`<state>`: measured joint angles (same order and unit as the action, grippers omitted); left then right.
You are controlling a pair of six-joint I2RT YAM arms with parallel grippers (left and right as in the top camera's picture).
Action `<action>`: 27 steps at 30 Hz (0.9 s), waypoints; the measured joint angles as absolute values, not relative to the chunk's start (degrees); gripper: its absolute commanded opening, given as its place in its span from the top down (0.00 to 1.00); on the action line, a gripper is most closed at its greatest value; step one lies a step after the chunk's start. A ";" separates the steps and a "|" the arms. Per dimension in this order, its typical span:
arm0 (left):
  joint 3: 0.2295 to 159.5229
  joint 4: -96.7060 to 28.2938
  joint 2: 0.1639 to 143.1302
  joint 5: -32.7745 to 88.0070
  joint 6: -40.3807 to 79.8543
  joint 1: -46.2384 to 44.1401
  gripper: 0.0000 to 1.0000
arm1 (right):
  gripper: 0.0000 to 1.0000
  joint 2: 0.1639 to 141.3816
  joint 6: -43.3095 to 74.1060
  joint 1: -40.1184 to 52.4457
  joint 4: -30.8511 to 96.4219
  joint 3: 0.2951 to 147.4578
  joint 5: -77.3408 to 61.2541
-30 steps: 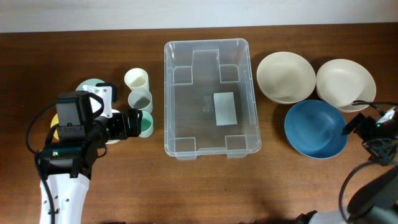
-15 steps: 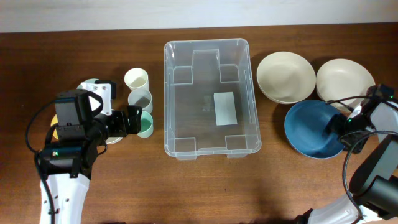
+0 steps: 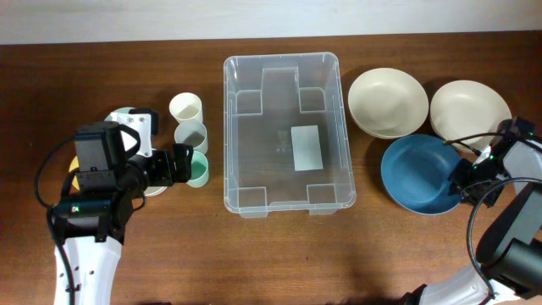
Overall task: Pack container
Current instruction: 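Move the right gripper to the blue bowl's rim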
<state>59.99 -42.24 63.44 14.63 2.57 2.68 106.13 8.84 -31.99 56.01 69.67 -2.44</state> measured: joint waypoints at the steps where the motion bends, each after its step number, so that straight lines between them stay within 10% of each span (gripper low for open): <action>1: 59.99 -42.24 63.44 14.63 2.57 2.68 0.02 | 0.83 106.13 8.88 -31.99 56.18 69.67 -2.42; 27: 59.99 -42.24 63.44 14.63 2.57 2.68 0.02 | 0.96 106.02 10.61 -31.99 56.25 67.85 -0.75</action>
<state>59.99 -42.24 63.44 14.63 2.57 2.68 106.02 10.61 -31.99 56.25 67.85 -0.75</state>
